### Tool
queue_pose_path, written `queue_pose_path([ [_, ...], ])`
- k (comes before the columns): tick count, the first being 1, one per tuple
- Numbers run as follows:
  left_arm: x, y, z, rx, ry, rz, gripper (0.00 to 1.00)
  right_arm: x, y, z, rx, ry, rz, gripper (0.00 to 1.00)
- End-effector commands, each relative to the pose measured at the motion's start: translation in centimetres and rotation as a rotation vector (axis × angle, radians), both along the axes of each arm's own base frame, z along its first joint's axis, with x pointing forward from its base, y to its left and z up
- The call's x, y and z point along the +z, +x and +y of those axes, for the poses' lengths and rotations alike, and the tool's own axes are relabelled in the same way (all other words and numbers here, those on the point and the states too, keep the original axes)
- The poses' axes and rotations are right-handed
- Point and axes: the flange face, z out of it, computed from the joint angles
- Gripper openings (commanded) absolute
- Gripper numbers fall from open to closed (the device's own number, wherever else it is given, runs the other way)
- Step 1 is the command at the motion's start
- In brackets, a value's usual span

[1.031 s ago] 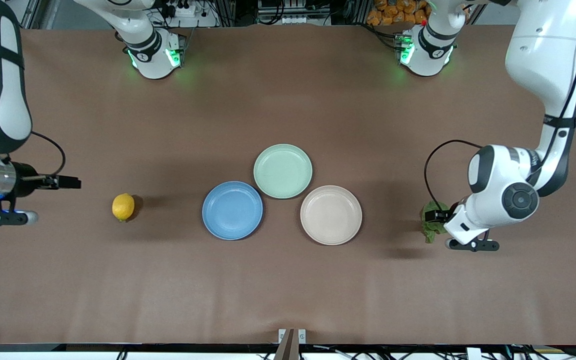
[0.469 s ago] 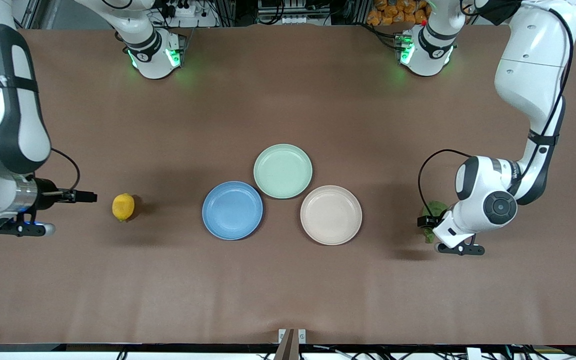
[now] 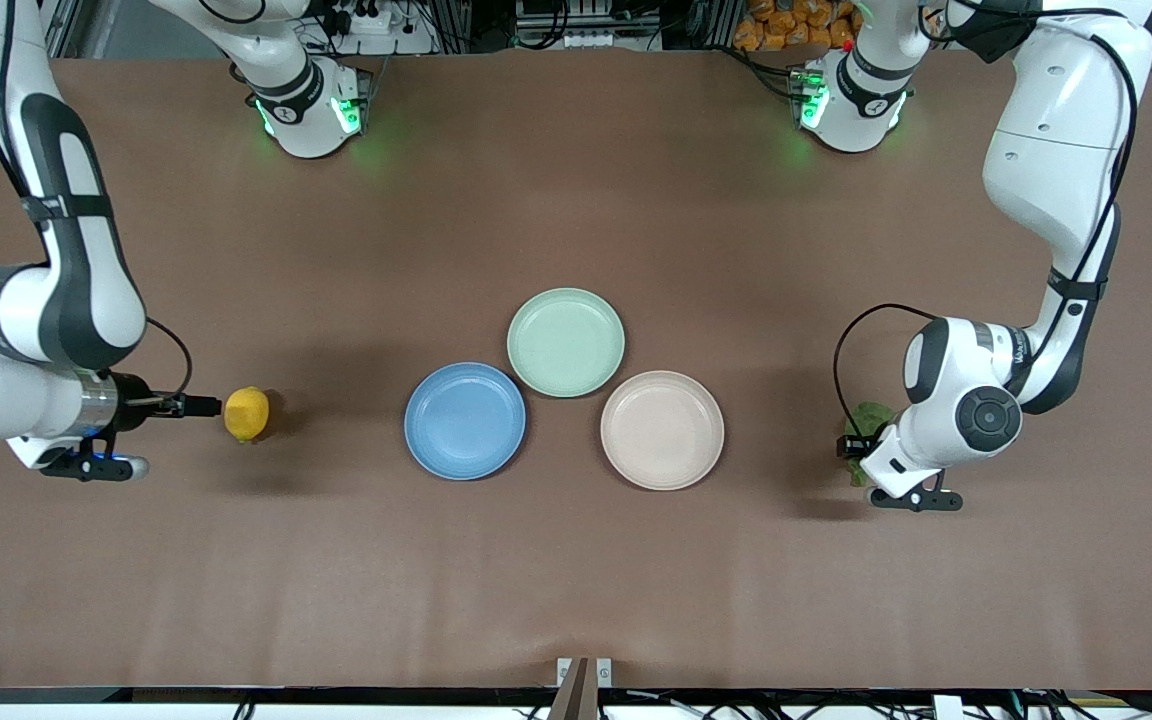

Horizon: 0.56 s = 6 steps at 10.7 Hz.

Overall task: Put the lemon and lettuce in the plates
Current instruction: 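Lower and close the left gripper on the lettuce while the right grasps lemon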

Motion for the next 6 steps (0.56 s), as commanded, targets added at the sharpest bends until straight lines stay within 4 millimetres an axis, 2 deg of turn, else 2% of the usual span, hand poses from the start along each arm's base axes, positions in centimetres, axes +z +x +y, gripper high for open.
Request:
queue_pose_path([
  [1, -0.3, 0.2, -0.1, 0.013, 0.023, -0.014, 0.0, -2.8, -1.2, 0.6, -0.004, 0.003, -0.023, 1.0],
  [3, 0.0, 0.3, 0.0, 0.012, 0.024, -0.019, 0.0, -4.5, -1.5, 0.8, -0.002, 0.004, -0.007, 1.0],
  [6, 2.3, 0.7, -0.2, 0.014, 0.018, -0.046, 0.0, -6.8, -1.9, 1.7, 0.014, -0.003, -0.016, 1.0],
])
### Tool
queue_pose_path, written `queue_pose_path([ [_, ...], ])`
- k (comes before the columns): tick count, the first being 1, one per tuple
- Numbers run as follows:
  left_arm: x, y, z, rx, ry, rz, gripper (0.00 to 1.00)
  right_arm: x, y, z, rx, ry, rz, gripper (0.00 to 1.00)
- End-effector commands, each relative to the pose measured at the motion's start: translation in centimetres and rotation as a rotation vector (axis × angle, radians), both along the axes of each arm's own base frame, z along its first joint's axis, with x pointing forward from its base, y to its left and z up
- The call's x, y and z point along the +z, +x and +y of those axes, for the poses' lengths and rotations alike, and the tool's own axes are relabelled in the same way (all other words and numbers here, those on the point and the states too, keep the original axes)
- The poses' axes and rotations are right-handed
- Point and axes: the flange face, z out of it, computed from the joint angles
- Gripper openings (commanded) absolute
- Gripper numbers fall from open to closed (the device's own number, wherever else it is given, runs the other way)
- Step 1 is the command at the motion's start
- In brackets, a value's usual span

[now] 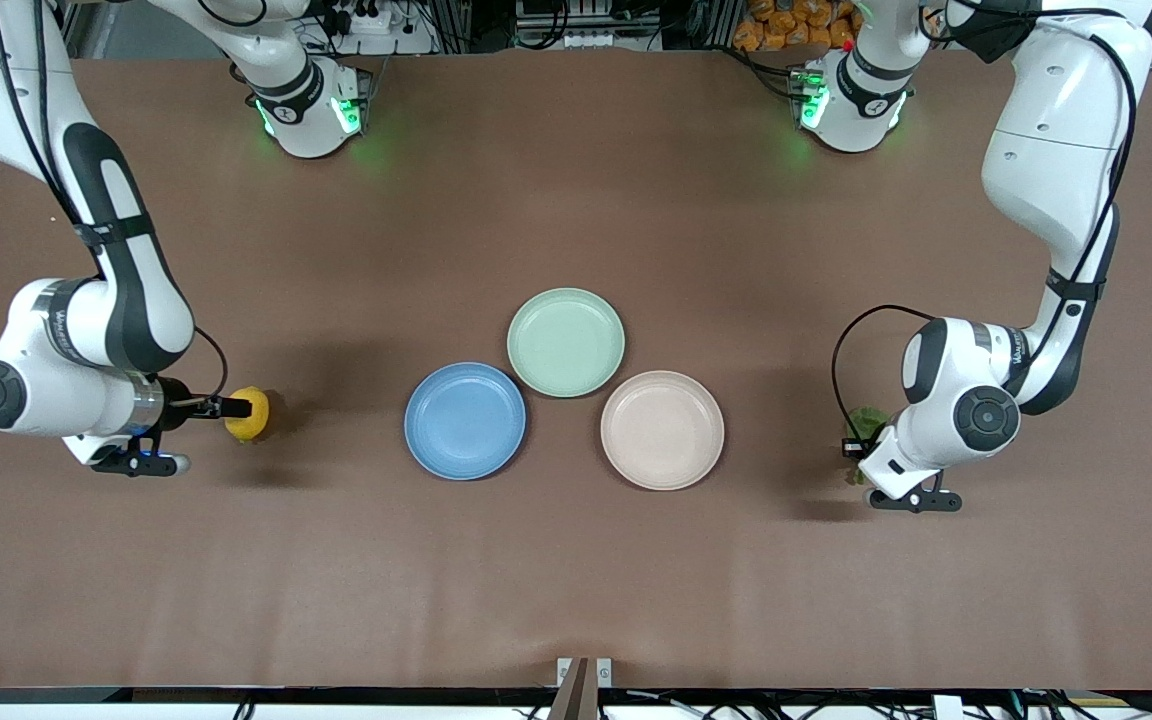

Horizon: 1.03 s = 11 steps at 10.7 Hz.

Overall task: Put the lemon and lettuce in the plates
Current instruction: 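Lower and close the left gripper on the lettuce while the right grasps lemon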

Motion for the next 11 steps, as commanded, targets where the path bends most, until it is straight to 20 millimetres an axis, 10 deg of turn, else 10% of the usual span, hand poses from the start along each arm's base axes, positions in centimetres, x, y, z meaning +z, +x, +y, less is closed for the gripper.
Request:
queue_pose_path([
  [1, 2.7, 0.5, -0.2, 0.016, 0.012, -0.042, 0.0, -2.4, -0.8, 0.4, 0.003, -0.004, -0.028, 1.0],
  [11, 9.3, -1.6, -14.1, 0.355, -0.13, -0.068, 0.0, -6.4, -1.0, 0.7, 0.054, -0.041, -0.032, 0.99],
])
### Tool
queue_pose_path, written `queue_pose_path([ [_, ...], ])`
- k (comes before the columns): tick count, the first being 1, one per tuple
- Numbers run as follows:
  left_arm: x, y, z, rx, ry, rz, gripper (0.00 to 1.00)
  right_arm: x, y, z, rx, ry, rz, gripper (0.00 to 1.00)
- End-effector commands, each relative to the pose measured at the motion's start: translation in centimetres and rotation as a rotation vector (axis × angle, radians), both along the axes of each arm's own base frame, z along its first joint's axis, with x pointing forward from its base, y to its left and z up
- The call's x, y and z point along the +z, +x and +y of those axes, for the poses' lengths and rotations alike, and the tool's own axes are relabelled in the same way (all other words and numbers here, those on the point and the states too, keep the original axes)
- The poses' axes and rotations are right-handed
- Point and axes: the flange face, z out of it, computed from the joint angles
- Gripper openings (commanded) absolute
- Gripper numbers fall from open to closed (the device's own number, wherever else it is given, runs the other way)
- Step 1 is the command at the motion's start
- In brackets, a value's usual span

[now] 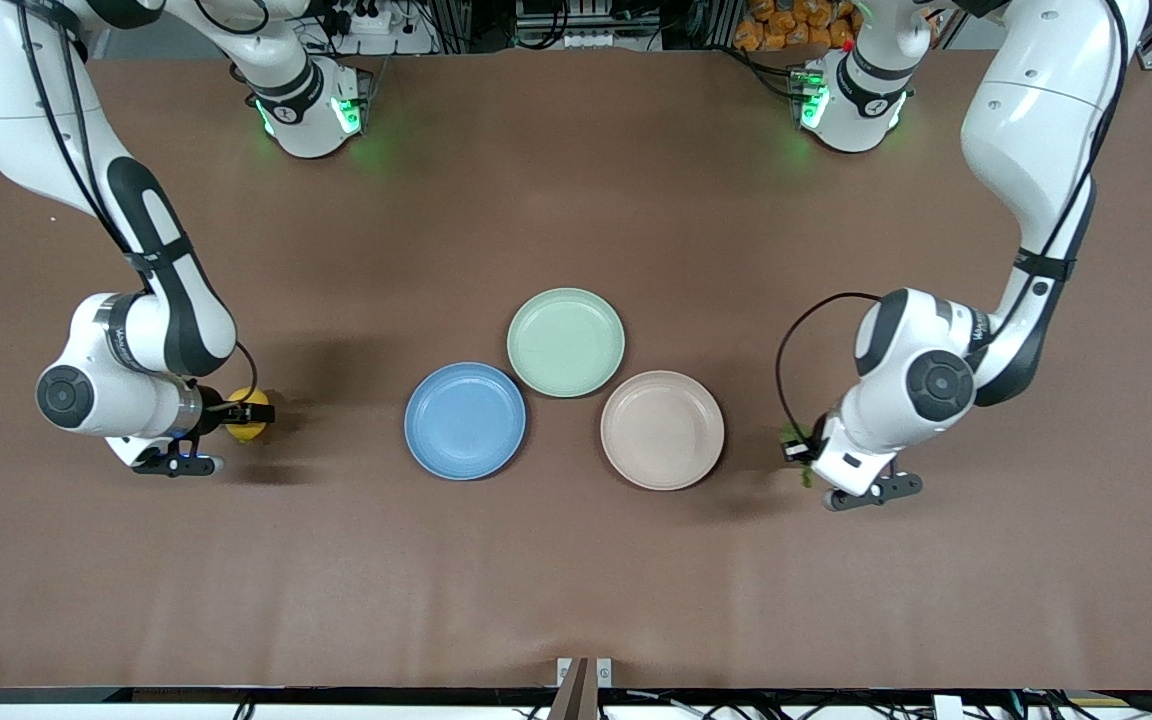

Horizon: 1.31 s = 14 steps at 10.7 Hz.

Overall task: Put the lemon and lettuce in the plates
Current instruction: 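Carry the lettuce onto the cream plate with the left gripper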

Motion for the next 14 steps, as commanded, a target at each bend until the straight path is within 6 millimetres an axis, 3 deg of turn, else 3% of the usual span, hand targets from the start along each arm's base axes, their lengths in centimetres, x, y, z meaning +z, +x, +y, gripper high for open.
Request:
queue_pose_path([
  [1, 2.4, -1.0, -3.6, 0.095, -0.029, 0.002, 0.0, -0.3, 0.0, 0.4, 0.02, -0.008, -0.002, 0.83],
  [3, 2.9, -1.8, -6.3, 0.14, -0.047, 0.008, 0.0, -0.3, 0.0, 0.4, 0.018, -0.007, 0.002, 0.51],
  [5, 2.1, -3.8, -10.5, 0.166, -0.045, 0.03, 0.0, -0.3, -0.1, 0.4, 0.02, -0.008, 0.005, 0.27],
  [6, 1.6, -5.2, -13.0, 0.171, -0.044, 0.045, 0.0, -0.3, -0.1, 0.5, 0.022, -0.007, 0.008, 0.23],
  [9, 1.6, -5.8, -14.8, 0.216, -0.047, 0.049, 0.0, 0.7, 0.5, 0.7, 0.024, -0.005, 0.019, 0.2],
  [10, 1.6, -6.0, -15.0, 0.242, -0.046, 0.053, 0.35, 1.1, 0.7, 1.0, 0.029, -0.004, 0.026, 0.2],
  [11, 1.6, -5.8, -14.7, 0.24, -0.04, 0.043, 0.99, 1.4, 0.9, 2.0, 0.037, -0.004, 0.024, 0.2],
  [14, 2.2, -5.4, -14.5, 0.239, -0.042, 0.031, 1.0, 2.3, 1.4, 4.4, 0.058, 0.004, 0.007, 0.18],
])
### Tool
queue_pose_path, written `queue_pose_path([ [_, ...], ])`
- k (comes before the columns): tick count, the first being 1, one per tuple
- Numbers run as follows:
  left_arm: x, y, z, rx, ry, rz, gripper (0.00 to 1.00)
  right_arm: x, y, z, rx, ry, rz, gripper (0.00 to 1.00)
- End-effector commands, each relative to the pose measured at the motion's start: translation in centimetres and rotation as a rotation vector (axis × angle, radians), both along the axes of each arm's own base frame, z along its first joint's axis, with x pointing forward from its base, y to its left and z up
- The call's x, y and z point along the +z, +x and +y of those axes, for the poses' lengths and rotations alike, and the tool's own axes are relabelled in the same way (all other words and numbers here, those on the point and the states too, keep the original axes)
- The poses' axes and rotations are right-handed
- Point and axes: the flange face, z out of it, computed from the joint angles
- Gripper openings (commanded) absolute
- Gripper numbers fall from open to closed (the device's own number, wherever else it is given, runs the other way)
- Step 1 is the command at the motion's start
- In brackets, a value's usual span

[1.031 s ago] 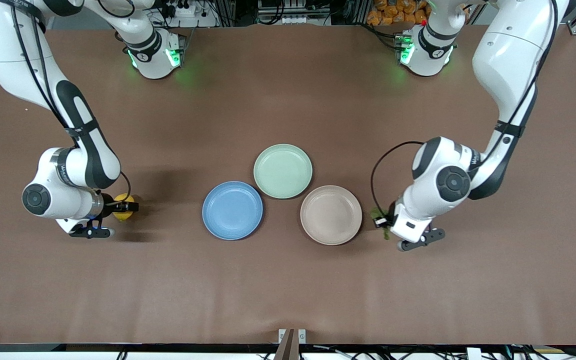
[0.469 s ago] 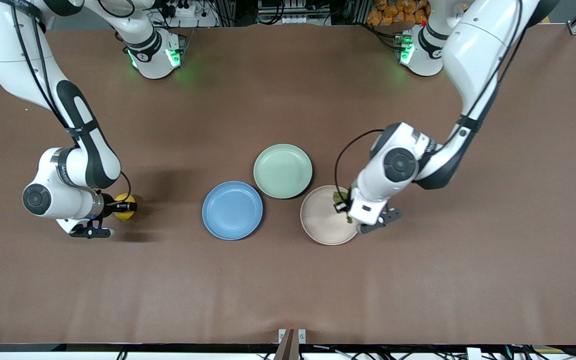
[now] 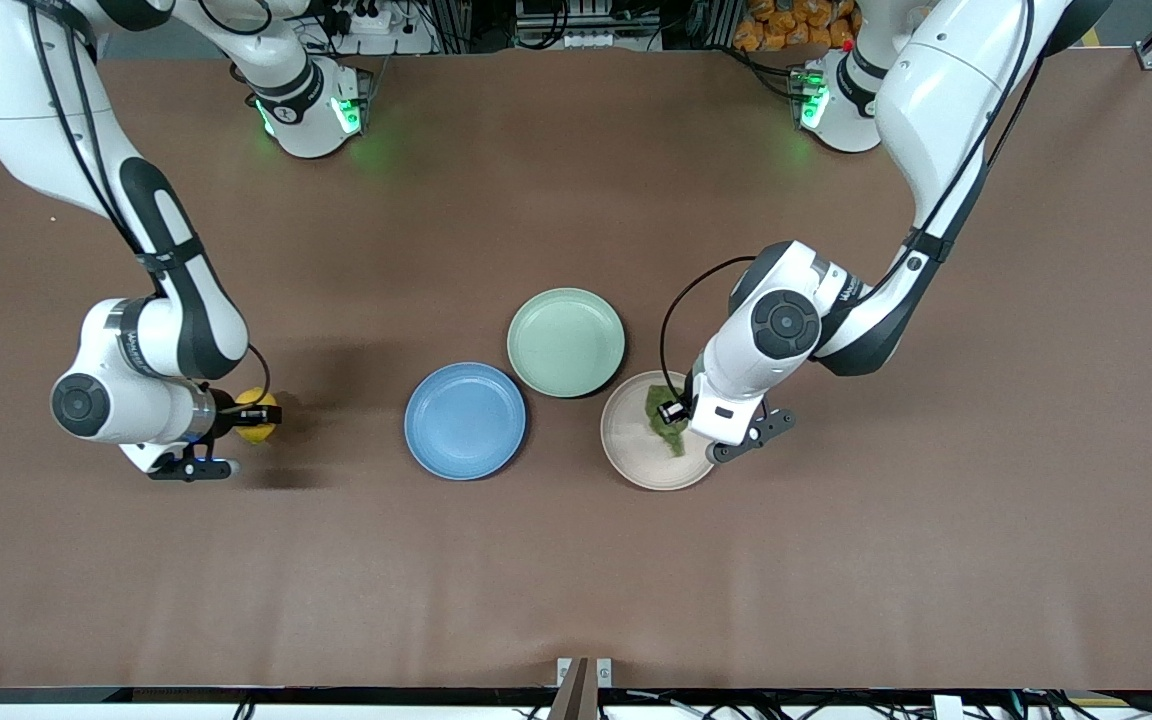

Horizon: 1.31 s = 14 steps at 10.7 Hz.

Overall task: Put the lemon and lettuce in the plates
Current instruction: 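Release the lettuce and lift the left gripper while the right carries lemon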

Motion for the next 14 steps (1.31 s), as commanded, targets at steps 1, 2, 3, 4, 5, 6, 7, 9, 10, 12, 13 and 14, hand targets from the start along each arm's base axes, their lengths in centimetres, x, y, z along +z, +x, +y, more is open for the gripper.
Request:
queue_pose_path([
  [1, 0.9, 0.9, 0.9, 0.026, 0.022, -0.025, 1.0, 1.2, 0.5, 2.0, 0.011, -0.001, -0.011, 0.18],
  [2, 1.3, 1.3, 1.5, 0.035, 0.022, -0.031, 1.0, 1.9, 1.0, 3.7, -0.004, -0.007, -0.027, 0.18],
  [3, 2.2, 2.7, 4.2, 0.057, 0.027, -0.052, 1.0, 2.7, 1.6, 6.0, -0.036, -0.017, -0.046, 0.18],
  [4, 2.4, 3.9, 6.9, 0.041, 0.034, -0.06, 1.0, 3.5, 2.1, 8.6, -0.05, -0.021, -0.066, 0.16],
  [5, 2.2, 4.4, 8.5, 0.007, 0.041, -0.059, 1.0, 3.7, 2.1, 10.5, -0.056, -0.023, -0.072, 0.16],
  [6, 2.0, 4.6, 9.2, -0.001, 0.048, -0.05, 1.0, 4.1, 2.2, 11.4, -0.054, -0.022, -0.081, 0.16],
  [7, 2.0, 5.0, 10.5, -0.008, 0.052, -0.049, 1.0, 4.0, 2.2, 12.4, -0.045, -0.019, -0.082, 0.16],
  [9, 1.8, 4.4, 11.8, -0.072, 0.11, 0.013, 1.0, 3.9, 1.7, 17.0, -0.063, 0.027, -0.081, 0.19],
  [10, 2.2, 4.4, 12.9, -0.109, 0.146, 0.028, 1.0, 4.2, 1.9, 19.1, -0.093, 0.059, -0.083, 0.23],
  [12, 2.6, 4.0, 14.3, -0.121, 0.168, 0.054, 1.0, 4.0, 1.6, 22.3, -0.055, 0.063, -0.099, 0.23],
  [13, 3.1, 3.6, 15.0, -0.142, 0.18, 0.065, 1.0, 3.8, 1.2, 24.1, -0.031, 0.071, -0.12, 0.23],
  [14, 3.2, 2.7, 15.2, -0.172, 0.199, 0.091, 1.0, 3.6, 1.0, 25.0, -0.022, 0.076, -0.132, 0.23],
])
